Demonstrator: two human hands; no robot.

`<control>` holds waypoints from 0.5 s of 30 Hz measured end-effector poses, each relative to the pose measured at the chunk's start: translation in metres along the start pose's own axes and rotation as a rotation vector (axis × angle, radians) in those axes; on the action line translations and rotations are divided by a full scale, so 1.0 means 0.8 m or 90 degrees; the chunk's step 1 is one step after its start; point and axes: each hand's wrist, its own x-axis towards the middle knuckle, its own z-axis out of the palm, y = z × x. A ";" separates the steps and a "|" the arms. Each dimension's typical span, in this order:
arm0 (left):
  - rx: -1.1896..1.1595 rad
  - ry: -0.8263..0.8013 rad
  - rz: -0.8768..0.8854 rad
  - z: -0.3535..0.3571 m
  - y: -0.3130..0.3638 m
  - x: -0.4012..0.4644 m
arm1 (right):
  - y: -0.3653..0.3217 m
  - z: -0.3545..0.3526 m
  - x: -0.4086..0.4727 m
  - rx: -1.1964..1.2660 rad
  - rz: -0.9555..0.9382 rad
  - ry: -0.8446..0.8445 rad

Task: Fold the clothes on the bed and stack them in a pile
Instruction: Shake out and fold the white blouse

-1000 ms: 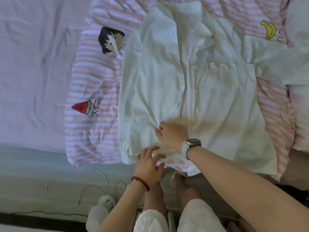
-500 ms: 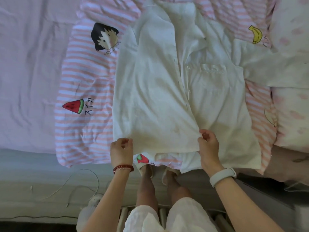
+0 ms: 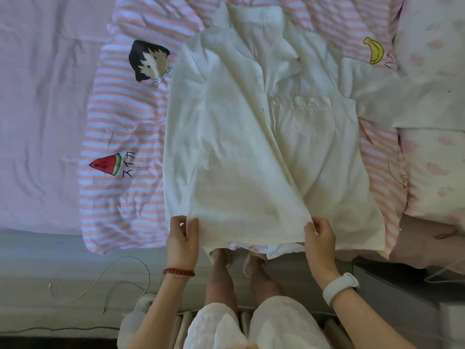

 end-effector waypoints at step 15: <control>0.232 -0.056 -0.051 -0.010 -0.016 0.024 | 0.007 0.014 0.002 -0.429 -0.126 -0.138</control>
